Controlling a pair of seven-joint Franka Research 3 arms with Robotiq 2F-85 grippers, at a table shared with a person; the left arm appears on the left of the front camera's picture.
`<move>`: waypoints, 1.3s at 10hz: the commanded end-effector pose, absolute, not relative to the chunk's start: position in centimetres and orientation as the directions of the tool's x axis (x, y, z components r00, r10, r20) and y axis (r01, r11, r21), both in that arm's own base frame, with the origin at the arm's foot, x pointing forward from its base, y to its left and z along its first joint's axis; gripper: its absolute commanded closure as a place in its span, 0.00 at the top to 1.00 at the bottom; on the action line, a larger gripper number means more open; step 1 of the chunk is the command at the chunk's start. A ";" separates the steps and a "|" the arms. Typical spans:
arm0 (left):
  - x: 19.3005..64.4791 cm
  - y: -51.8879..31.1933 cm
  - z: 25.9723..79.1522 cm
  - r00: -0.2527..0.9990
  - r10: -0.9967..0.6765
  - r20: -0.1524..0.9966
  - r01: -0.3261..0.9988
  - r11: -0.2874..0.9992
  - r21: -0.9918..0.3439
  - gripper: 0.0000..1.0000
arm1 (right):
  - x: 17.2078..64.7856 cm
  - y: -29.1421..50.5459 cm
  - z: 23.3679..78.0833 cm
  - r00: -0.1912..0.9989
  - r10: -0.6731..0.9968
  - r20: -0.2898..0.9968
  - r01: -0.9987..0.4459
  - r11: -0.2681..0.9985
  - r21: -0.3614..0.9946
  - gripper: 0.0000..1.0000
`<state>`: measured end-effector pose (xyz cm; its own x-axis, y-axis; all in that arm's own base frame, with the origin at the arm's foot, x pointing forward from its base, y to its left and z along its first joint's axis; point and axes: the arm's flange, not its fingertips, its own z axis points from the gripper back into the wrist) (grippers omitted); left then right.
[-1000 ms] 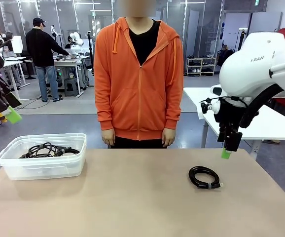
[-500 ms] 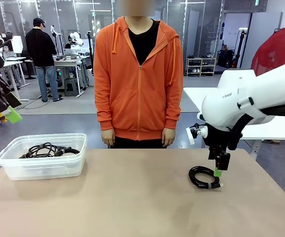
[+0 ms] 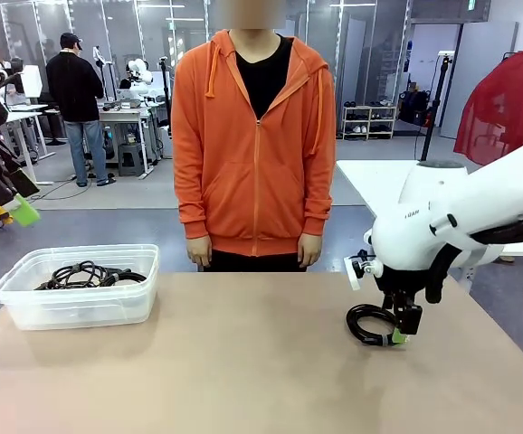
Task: Organize and store the cables.
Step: Place the USB Extension Cable into the Organizing box.
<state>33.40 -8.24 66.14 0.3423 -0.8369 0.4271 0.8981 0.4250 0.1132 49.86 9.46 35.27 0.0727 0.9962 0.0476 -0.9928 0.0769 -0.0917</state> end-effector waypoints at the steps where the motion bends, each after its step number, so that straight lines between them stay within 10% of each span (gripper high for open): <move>1: 33.4 -8.3 66.2 0.356 -0.832 0.425 0.891 0.439 0.113 1.00 | 50.7 8.9 33.4 0.035 0.996 0.082 -0.993 0.044 -0.108 1.00; 9: 33.4 -8.3 66.2 0.356 -0.832 0.425 0.891 0.439 0.113 1.00 | 52.0 8.7 30.1 0.054 0.994 0.094 -0.997 0.059 -0.051 1.00; 13: 33.4 -8.3 66.2 0.356 -0.832 0.425 0.891 0.439 0.113 1.00 | 51.9 9.3 30.3 0.043 0.996 0.079 -0.998 0.047 -0.045 0.00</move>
<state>33.40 -8.25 66.14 0.3422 -0.8370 0.4271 0.8981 0.4249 0.1132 51.59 9.52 30.03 0.0637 0.9960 0.0629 -0.9961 0.0673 -0.0573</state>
